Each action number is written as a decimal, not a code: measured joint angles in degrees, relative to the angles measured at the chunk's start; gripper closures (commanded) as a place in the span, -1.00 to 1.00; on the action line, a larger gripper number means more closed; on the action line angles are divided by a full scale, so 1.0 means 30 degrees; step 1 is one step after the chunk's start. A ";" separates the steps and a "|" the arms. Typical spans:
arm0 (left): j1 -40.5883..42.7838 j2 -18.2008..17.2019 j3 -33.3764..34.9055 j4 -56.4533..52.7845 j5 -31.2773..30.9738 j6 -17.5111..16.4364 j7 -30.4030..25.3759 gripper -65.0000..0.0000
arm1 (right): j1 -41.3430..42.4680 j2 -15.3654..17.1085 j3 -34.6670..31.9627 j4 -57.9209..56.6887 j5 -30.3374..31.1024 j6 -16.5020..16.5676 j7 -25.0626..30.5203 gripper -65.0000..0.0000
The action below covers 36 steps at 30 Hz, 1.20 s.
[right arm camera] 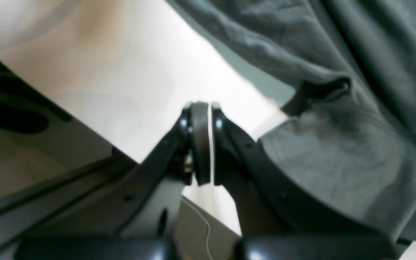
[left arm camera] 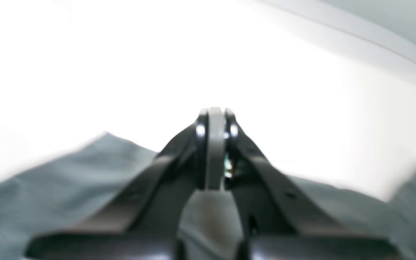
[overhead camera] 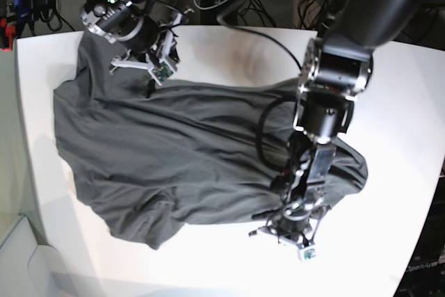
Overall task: Layout the t-shirt on the table in an organized manner, then fold the t-shirt properly
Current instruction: 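Move the left gripper with its fabric back toward the right gripper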
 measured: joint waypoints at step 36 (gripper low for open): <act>0.1559 -0.0852 0.0138 -0.1996 0.0350 -0.0138 0.2630 0.99 | 0.0146 -0.0058 -0.1610 0.0109 0.0073 0.0000 0.0117 1.00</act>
